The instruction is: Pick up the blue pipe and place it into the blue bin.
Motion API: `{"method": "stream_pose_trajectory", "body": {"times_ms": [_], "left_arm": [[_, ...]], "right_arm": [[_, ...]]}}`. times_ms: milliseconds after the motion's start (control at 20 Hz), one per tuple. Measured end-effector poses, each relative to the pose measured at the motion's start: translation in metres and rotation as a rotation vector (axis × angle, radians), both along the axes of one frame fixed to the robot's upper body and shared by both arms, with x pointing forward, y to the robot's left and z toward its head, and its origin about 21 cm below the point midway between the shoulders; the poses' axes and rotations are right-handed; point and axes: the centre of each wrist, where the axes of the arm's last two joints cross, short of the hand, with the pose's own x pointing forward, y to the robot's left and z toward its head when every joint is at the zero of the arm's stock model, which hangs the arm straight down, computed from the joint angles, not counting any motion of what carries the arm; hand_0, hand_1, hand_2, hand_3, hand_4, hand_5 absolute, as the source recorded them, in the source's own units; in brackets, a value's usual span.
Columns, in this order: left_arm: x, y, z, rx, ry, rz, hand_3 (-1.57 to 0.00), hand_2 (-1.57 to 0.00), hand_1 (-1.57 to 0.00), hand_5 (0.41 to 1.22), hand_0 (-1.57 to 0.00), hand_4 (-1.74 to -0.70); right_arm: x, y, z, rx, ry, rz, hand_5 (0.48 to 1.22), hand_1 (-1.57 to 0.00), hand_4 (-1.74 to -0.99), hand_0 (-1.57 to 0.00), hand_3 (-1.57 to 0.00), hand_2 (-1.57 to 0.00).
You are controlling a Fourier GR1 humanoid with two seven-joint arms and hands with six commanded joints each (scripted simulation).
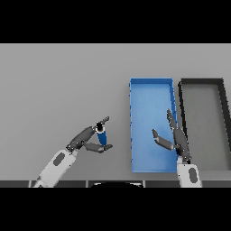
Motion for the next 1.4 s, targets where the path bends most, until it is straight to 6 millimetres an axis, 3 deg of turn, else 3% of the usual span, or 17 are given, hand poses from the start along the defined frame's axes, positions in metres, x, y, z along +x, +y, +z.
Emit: {"method": "stream_pose_trajectory", "body": {"times_ms": [200,250,300,350,450,550,650,950,1200,1400], "left_arm": [[0.001,-0.018,-0.006,-0.091,0.047,-0.02,-0.07,-0.08,0.0,0.566,0.0,-1.24],[0.002,-0.023,-0.007,-0.109,0.055,-0.013,-0.2,-0.21,-0.09,0.607,0.0,-1.28],[0.003,-0.024,-0.007,-0.128,0.055,-0.013,-0.47,-0.39,-0.25,0.73,-0.09,-1.31],[0.002,-0.028,-0.011,-0.143,0.086,-0.013,-0.69,-0.63,-0.5,0.828,-0.34,-1.39],[-0.001,-0.033,-0.013,-0.193,0.096,-0.008,-0.98,-0.97,-0.89,0.969,-0.78,-1.51],[-0.001,-0.032,-0.012,-0.197,0.101,-0.019,-1.18,-1.18,-1.13,1.06,-1.07,-1.59],[-0.004,-0.033,-0.013,-0.202,0.085,-0.024,-1.31,-1.32,-1.29,1.118,-1.25,-1.64],[-0.006,-0.047,0.002,-0.262,-0.002,-0.052,-1.44,-1.51,-1.5,1.194,-1.49,-1.7],[-0.001,-0.069,0.034,-0.337,-0.08,-0.126,-1.45,-1.55,-1.55,1.212,-1.54,-1.72],[-0.002,-0.072,0.057,-0.347,-0.091,-0.158,-1.45,-1.56,-1.56,1.217,-1.56,-1.72]], "right_arm": [[-0.001,0.002,0.001,-0.006,-0.014,0.0,0.664,0.0,-1.322,0.0,0.0,0.0],[-0.003,0.001,0.0,0.002,-0.014,0.007,0.664,0.0,-1.32,0.0,0.0,0.0],[-0.004,0.001,0.001,0.0,-0.022,0.008,0.663,0.0,-1.319,0.0,0.0,0.0],[-0.001,0.0,0.001,0.002,-0.015,0.004,0.666,0.0,-1.322,0.0,0.0,0.0],[-0.001,-0.001,0.002,-0.007,-0.025,0.006,0.665,0.0,-1.313,0.0,0.0,0.0],[0.001,0.003,0.003,-0.013,-0.026,0.002,0.665,0.0,-1.31,0.0,0.0,0.0],[0.002,-0.001,0.0,-0.02,-0.007,-0.004,0.666,0.0,-1.302,0.0,0.0,0.0],[0.004,0.002,-0.001,-0.022,0.003,0.009,0.657,0.0,-1.279,0.0,0.0,0.0],[0.007,0.004,0.0,-0.049,-0.017,0.007,0.678,0.0,-1.278,0.0,0.0,0.0],[0.005,-0.002,-0.001,-0.069,-0.019,0.01,0.686,0.0,-1.274,0.0,0.0,0.0]]}}
